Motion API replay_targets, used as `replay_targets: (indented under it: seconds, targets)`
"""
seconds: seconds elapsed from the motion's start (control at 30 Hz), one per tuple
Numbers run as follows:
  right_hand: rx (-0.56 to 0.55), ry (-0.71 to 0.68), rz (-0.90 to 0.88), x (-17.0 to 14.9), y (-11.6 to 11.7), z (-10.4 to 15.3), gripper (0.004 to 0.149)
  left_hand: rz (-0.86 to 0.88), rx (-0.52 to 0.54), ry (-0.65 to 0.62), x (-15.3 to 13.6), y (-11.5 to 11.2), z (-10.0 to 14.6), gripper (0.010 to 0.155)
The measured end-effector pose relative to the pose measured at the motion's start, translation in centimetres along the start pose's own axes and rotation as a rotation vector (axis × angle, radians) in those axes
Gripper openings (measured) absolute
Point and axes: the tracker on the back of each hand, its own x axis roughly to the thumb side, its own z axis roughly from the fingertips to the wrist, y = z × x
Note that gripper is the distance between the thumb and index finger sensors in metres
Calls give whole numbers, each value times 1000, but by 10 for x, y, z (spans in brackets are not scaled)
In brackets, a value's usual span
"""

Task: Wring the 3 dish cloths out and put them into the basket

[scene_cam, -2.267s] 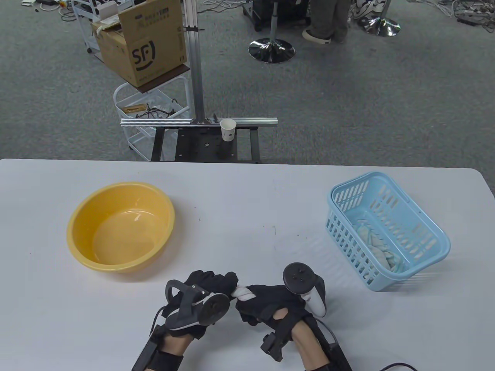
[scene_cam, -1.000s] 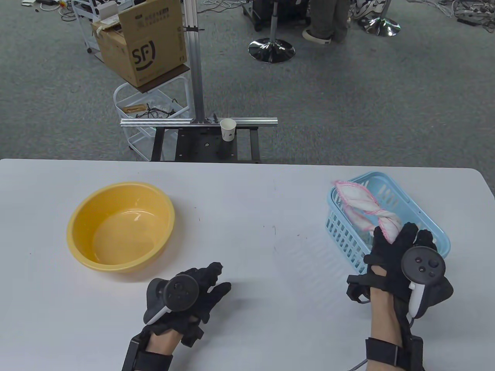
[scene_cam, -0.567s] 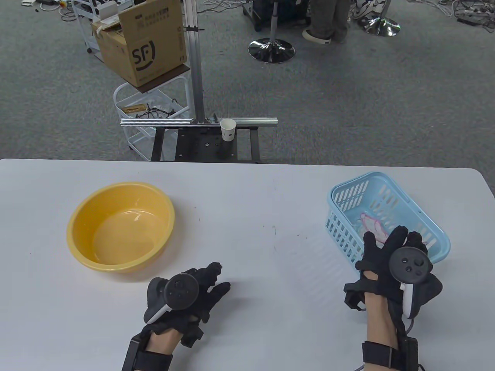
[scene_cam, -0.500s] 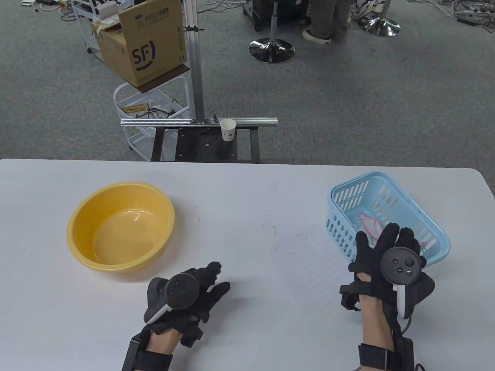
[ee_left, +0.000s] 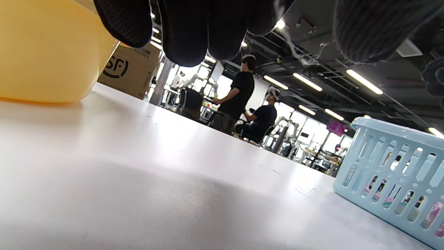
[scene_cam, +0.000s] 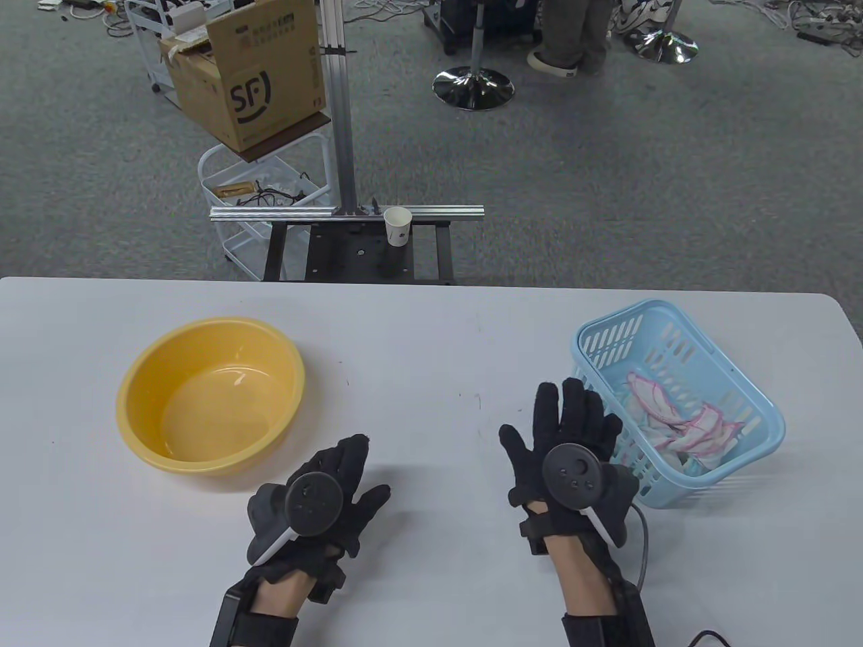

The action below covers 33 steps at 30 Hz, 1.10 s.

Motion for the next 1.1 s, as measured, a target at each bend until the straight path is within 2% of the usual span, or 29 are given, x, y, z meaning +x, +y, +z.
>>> replay_targets:
  seconds: [0.03, 0.2, 0.37, 0.73, 1.1]
  targets:
    - [28, -20, -8, 3, 8, 2, 84, -2, -6, 6, -1, -1, 0, 90]
    - [135, -96, 4, 8, 45, 15, 87, -12, -21, 23, -5, -4, -3, 88]
    - [204, -133, 26, 9, 64, 23, 87, -23, -43, 48, -10, -7, -5, 89]
    - [244, -183, 44, 13, 78, 35, 87, -62, -91, 93, -16, -12, -6, 92]
    - [261, -198, 53, 16, 82, 36, 87, -87, -80, 104, -17, -12, -5, 92]
